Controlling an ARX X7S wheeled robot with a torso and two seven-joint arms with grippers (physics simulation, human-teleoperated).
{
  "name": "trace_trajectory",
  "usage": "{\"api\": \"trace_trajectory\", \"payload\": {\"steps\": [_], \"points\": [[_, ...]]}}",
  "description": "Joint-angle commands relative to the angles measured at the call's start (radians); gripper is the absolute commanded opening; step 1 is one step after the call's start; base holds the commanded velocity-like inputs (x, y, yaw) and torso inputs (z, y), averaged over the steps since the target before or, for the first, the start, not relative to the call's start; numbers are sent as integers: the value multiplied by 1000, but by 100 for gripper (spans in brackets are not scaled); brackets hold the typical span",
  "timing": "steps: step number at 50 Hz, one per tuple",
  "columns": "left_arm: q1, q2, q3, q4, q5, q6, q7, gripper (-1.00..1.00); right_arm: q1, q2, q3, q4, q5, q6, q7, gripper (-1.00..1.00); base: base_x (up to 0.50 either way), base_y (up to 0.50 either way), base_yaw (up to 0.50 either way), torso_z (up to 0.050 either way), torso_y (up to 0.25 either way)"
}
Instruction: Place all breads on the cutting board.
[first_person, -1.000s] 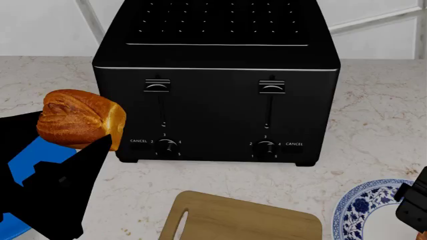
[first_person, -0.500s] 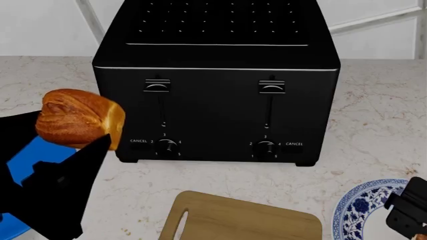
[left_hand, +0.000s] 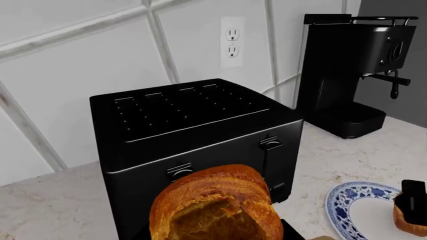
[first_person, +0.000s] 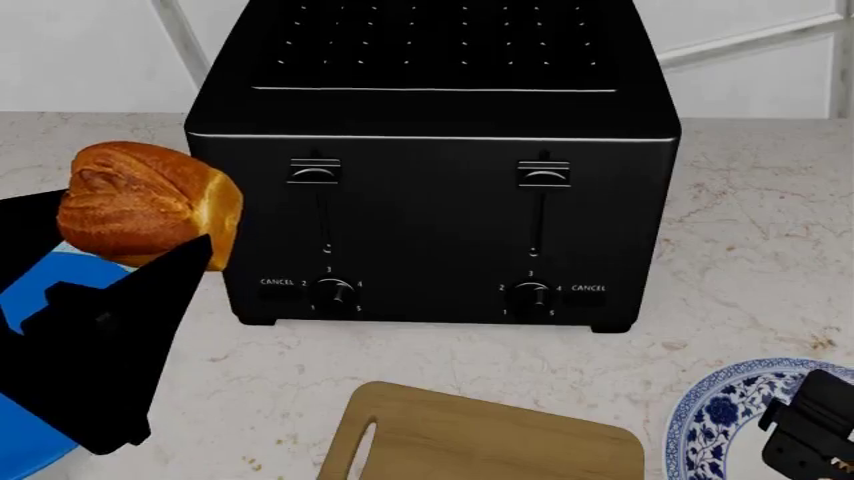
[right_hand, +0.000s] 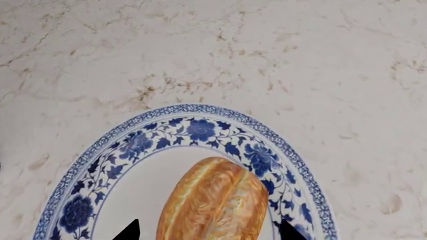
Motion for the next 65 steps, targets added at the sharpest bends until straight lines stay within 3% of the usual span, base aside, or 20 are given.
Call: {"api": "trace_trajectory", "payload": {"steps": [1,20,21,27,28,29,31,41,47,51,53,54,65], "points": [[-21,-6,1,2,-21,22,-25,-100,-14,-18,-5,30,0,-1,-18,100,0,0,0,0,0],[132,-4,-48,63,114,20,70,-100,-51,-41,-23,63,-3,-13,-39,100,0,0,0,1,1],[137,-5,-52,58,125,17,84,-100,-51,-41,-22,62,-5,-13,-39,-100,0,0,0,0,0],[198,-2,-70,76,188,17,130,-100,-35,-38,-16,49,-13,2,-21,-100,0,0,0,0,0],[48,-23,0,17,38,22,5,-100,-30,-34,-12,44,-14,4,-16,-100,0,0,0,0,0],[-61,-25,37,-18,-53,23,-48,-100,-27,-32,-10,41,-14,7,-15,-100,0,0,0,0,0],[-90,-18,46,-32,-77,33,-65,-100,-17,-23,-4,26,-15,11,-4,-100,0,0,0,0,0],[-60,-12,28,-9,-40,40,-40,-100,128,18,82,-79,-15,115,83,-100,0,0,0,0,1],[-52,43,46,-10,-39,46,0,-100,339,-48,185,-111,51,311,149,-100,0,0,0,2,2],[6,104,55,-70,-59,70,87,-100,435,-105,223,-115,102,396,174,-100,0,0,0,0,0],[-48,122,79,-128,-109,78,77,-100,475,-127,241,-130,129,421,187,-100,0,0,0,0,0],[31,129,62,-98,-40,71,130,-100,505,-146,248,-140,144,451,200,-100,0,0,0,0,0],[95,156,71,-89,-48,97,149,-100,604,-228,288,-173,260,495,219,-100,0,0,0,0,1]]}}
